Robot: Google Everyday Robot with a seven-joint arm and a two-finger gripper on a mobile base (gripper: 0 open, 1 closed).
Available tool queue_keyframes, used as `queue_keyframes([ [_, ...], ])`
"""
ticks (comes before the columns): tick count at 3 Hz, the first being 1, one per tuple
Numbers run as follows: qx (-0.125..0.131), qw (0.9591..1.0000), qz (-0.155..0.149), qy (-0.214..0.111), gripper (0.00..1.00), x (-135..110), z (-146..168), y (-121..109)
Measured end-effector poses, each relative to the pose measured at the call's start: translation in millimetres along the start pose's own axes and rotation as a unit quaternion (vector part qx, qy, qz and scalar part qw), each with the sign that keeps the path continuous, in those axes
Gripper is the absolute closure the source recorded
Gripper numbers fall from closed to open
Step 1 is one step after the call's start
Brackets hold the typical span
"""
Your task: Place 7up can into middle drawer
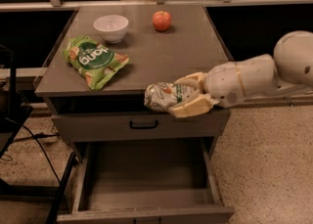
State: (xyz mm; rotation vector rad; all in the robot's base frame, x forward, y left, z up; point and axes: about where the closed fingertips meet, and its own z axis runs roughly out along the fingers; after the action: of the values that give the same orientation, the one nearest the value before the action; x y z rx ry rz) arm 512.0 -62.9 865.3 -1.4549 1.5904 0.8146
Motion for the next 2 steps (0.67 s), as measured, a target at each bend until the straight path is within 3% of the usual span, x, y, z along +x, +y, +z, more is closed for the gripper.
queue_keyframes([
  [2, 0.018, 0.9996, 0.021, -0.003, 1.00, 45, 33, 29],
])
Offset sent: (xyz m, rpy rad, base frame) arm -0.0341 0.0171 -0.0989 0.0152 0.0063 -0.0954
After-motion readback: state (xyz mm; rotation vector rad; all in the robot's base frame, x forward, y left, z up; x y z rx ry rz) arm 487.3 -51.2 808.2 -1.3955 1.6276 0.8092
